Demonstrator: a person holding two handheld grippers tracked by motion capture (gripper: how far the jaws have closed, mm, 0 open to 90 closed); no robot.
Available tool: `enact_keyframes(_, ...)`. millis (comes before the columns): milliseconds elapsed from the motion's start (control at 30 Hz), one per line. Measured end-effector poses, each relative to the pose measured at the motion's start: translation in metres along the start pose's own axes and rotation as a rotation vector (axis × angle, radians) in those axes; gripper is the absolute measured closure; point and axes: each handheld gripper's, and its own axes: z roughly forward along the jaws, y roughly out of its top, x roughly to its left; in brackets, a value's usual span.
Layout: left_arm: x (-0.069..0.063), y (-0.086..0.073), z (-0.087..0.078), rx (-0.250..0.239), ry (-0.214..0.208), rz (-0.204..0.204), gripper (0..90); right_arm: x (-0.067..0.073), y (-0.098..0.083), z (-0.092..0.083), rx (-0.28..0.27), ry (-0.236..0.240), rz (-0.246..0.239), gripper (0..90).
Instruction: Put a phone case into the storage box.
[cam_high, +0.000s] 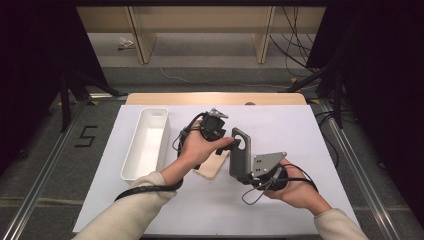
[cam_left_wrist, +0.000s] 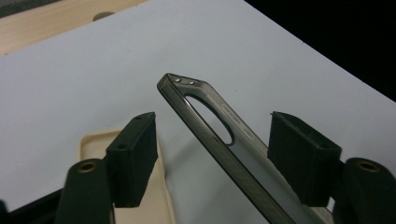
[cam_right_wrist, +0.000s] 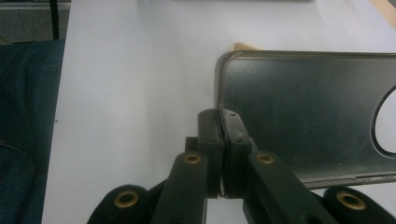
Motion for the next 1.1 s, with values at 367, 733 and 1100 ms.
enact_keyframes(367, 0.008, 0.001, 0.011, 0.049, -0.006, -0.105, 58.1, 0.002, 0.003, 0.002, 0.005, 0.005, -0.021, 89.0)
enact_keyframes(733, 0.011, 0.001, 0.011, 0.054, -0.022, -0.208, 67.0, 0.004, 0.004, 0.005, 0.015, 0.008, -0.039, 89.1)
enact_keyframes(1100, -0.009, 0.006, 0.005, -0.023, -0.084, -0.219, 81.8, 0.004, 0.003, 0.018, 0.077, -0.002, -0.049, 89.0)
